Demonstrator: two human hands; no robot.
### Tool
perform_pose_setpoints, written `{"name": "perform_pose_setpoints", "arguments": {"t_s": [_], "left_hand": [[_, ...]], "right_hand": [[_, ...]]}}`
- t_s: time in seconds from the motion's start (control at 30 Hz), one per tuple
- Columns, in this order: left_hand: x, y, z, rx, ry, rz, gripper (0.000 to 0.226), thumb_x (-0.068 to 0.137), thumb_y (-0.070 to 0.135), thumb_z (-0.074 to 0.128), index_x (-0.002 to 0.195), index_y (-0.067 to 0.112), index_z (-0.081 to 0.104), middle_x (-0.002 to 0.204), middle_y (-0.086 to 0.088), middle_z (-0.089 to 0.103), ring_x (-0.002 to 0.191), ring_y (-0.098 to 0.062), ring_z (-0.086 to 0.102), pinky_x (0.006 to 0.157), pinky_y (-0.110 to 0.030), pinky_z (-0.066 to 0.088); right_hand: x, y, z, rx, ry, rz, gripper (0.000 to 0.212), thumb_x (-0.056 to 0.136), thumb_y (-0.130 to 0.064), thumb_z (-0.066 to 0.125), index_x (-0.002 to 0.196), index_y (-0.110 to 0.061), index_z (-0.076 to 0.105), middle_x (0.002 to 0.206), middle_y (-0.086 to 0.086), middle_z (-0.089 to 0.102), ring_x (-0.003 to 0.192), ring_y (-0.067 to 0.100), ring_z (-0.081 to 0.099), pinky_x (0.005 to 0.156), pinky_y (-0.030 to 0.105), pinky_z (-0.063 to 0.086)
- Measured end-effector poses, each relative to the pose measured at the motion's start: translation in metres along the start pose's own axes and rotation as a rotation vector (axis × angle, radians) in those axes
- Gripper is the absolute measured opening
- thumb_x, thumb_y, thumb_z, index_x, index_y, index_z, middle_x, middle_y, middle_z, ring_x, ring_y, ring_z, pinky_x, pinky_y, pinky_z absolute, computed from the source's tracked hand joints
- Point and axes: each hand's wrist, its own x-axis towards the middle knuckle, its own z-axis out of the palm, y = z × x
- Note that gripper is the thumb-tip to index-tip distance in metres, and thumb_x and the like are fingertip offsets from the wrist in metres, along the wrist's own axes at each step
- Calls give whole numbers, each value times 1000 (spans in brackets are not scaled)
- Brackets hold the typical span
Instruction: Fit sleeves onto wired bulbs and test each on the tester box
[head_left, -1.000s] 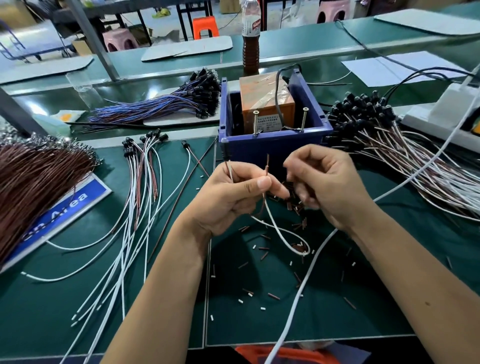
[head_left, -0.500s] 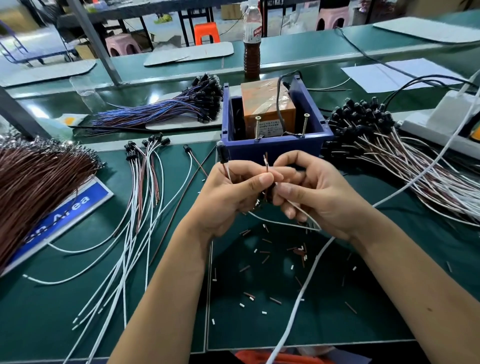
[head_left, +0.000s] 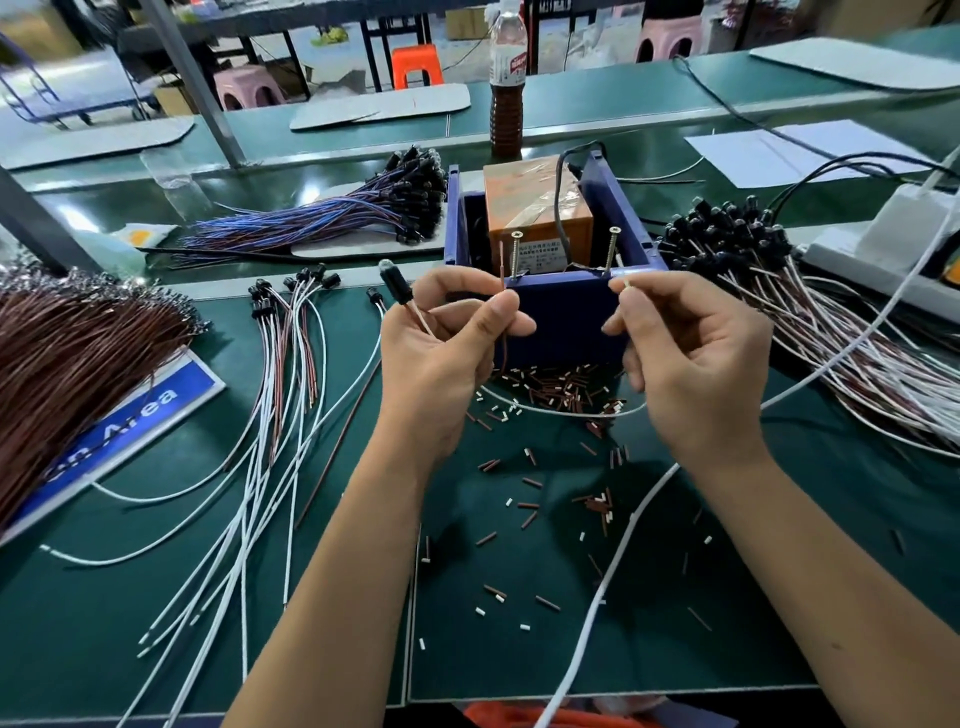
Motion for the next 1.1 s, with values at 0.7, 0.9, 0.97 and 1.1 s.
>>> {"name": "perform_pose_setpoints", "arguments": {"t_s": [0.7, 0.9, 0.97, 1.1], "left_hand": [[-3, -12, 27, 399, 372, 239, 6, 98, 6, 69, 96, 3, 74, 69, -3, 73, 66, -9, 71, 71, -21, 52], [-3, -9, 28, 445, 368, 282, 5, 96, 4, 70, 92, 5, 74, 67, 1, 72, 65, -7, 71, 74, -22, 55], [-3, -8, 29, 437, 368, 287, 7, 96, 2, 70, 91, 8, 73, 67, 1, 72, 65, -6, 70, 74, -21, 56], [-3, -8, 28, 443, 357, 296, 10, 96, 3, 71, 91, 12, 73, 69, 2, 72, 66, -8, 71, 74, -20, 55]], "right_hand": [[2, 2, 13, -271, 175, -72, 22, 106, -17, 57, 115, -8, 75, 78, -4, 72, 61, 7, 65, 55, 29, 52], [1, 6, 13, -243, 170, -48, 24, 108, -21, 53, 115, -10, 74, 78, -5, 70, 58, 18, 65, 53, 44, 54], [1, 7, 13, -245, 166, -43, 25, 108, -22, 53, 116, -11, 73, 79, -5, 69, 57, 19, 65, 52, 45, 53], [1, 8, 12, -251, 155, -39, 25, 108, -23, 53, 115, -11, 73, 79, -5, 69, 56, 19, 64, 52, 45, 53]]}}
